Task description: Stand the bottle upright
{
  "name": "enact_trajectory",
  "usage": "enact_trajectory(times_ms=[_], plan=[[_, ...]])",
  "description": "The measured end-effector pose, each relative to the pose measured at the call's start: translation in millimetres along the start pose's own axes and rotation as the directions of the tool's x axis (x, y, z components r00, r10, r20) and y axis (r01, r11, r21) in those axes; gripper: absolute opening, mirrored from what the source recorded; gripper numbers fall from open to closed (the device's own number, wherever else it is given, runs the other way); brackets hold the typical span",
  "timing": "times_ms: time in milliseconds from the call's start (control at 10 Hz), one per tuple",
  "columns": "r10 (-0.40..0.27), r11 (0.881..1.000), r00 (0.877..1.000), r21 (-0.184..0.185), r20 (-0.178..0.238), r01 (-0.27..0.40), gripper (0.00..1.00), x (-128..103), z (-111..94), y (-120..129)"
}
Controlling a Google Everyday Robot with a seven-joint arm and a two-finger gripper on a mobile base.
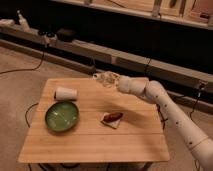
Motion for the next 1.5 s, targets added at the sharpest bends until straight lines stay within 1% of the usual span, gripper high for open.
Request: enact_trajectory(times_ms=[100,200,300,400,500,600,700,800,1000,1100,1200,1300,1400,1500], plan=[[0.015,1.0,1.0,0.007,0.005,-0.015,0.28,0,0,-1],[0.074,0.997,0.997,0.029,0.028,-0.075,0.28,0,1,-4],[0.166,0.983,0.984,0.068,0.071,-0.171,0.28,-2,-2,-12],[0.256,0.959,0.959,0.098,0.12,-0.268,0.28,-3,-7,-20],[0.347,0.922,0.922,0.119,0.17,-0.369,0.28,-3,-11,-27],[0.425,0.882,0.881,0.126,0.206,-0.455,0.28,-2,-13,-30],[0.477,0.849,0.848,0.129,0.232,-0.513,0.28,-1,-14,-32],[0.493,0.837,0.836,0.13,0.24,-0.531,0.28,0,-15,-33],[0.495,0.836,0.835,0.13,0.241,-0.533,0.28,0,-15,-34],[0.505,0.83,0.828,0.126,0.242,-0.543,0.28,1,-15,-33],[0.534,0.813,0.811,0.116,0.24,-0.571,0.28,5,-15,-30],[0.574,0.788,0.785,0.104,0.234,-0.607,0.28,11,-14,-24],[0.626,0.749,0.746,0.089,0.228,-0.656,0.28,18,-13,-17],[0.649,0.731,0.728,0.087,0.218,-0.677,0.28,23,-14,-15]])
